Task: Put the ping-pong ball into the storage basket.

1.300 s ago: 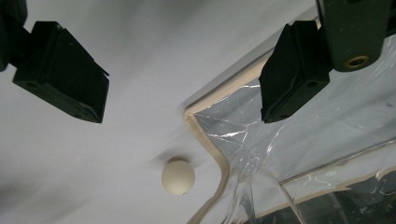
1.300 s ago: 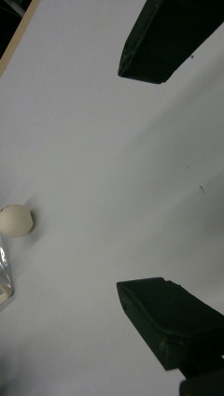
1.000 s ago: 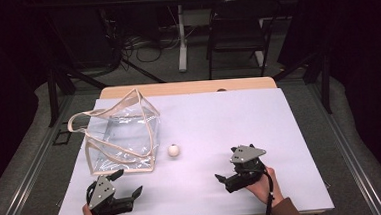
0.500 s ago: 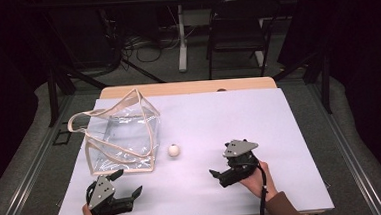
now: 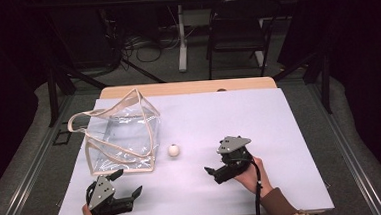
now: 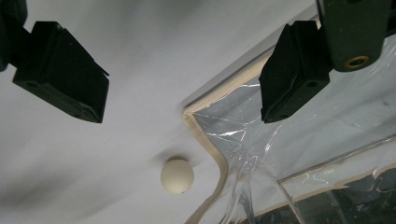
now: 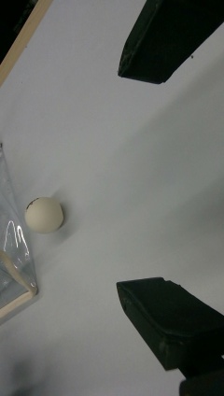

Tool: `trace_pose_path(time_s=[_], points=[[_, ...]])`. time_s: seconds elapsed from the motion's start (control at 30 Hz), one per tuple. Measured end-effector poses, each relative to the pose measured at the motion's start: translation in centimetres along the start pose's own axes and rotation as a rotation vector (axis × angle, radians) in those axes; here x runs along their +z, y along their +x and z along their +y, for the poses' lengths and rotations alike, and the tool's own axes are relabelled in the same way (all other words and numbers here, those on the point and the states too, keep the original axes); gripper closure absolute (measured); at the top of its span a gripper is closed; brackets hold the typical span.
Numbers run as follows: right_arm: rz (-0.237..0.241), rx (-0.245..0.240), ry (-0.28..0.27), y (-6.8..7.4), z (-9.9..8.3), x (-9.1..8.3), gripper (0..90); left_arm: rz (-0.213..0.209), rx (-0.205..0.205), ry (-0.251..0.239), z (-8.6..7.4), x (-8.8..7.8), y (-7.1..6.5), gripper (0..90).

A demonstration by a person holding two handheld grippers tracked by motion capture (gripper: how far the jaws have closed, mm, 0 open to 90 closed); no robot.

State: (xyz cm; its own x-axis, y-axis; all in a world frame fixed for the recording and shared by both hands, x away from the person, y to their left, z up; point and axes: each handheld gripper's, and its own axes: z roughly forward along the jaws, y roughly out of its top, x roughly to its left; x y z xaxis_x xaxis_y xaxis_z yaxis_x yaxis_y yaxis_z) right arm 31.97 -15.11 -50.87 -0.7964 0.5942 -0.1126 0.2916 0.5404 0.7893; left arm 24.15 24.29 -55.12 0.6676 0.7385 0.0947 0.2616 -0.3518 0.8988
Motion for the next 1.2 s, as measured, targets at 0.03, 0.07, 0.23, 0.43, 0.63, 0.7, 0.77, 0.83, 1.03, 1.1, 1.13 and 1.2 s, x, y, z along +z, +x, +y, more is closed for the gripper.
trace_pose_path(time_s=[0.03, 0.07, 0.23, 0.43, 0.63, 0.7, 0.77, 0.83, 1.03, 1.1, 1.13, 1.2], points=[[0.0, -0.002, 0.003, 0.0, 0.1, 0.1, 0.2, 0.0, 0.0, -0.004, 0.0, 0.0, 0.0, 16.0], [0.001, -0.002, 0.003, 0.0, 0.3, 0.2, 0.2, -0.001, 0.0, -0.004, 0.0, 0.0, 0.0, 16.0], [0.01, 0.0, 0.001, -0.1, 0.9, 0.7, 0.2, 0.0, 0.001, -0.003, 0.0, 0.0, 0.0, 16.0], [0.018, -0.001, 0.011, -0.2, 1.5, 1.4, 0.2, -0.001, 0.001, -0.001, 0.0, 0.0, 0.0, 16.0], [0.024, -0.005, 0.018, -0.2, 2.0, 2.2, 0.2, -0.001, 0.002, -0.001, 0.0, 0.0, 0.1, 16.0], [0.027, -0.006, 0.02, -0.3, 2.3, 2.5, 0.2, -0.002, -0.001, -0.001, 0.0, 0.0, 0.0, 16.0], [0.03, -0.008, 0.023, -0.3, 2.5, 2.8, 0.2, -0.001, 0.002, -0.001, 0.0, 0.0, 0.0, 16.0], [0.032, -0.01, 0.025, -0.3, 2.7, 3.1, 0.2, 0.0, 0.001, -0.002, 0.0, 0.0, 0.0, 16.0], [0.041, -0.014, 0.031, -0.2, 3.1, 3.9, 0.2, -0.001, 0.0, -0.002, 0.0, 0.0, 0.0, 16.0], [0.043, -0.009, 0.035, -0.2, 3.3, 4.1, 0.2, -0.001, 0.0, -0.002, 0.0, 0.0, 0.1, 16.0], [0.043, -0.011, 0.038, -0.2, 3.3, 4.2, 0.2, -0.001, 0.0, -0.002, 0.0, 0.0, 0.1, 16.0], [0.047, -0.014, 0.037, -0.2, 3.5, 4.5, 0.2, -0.002, -0.001, -0.003, 0.0, 0.0, 0.1, 16.0]])
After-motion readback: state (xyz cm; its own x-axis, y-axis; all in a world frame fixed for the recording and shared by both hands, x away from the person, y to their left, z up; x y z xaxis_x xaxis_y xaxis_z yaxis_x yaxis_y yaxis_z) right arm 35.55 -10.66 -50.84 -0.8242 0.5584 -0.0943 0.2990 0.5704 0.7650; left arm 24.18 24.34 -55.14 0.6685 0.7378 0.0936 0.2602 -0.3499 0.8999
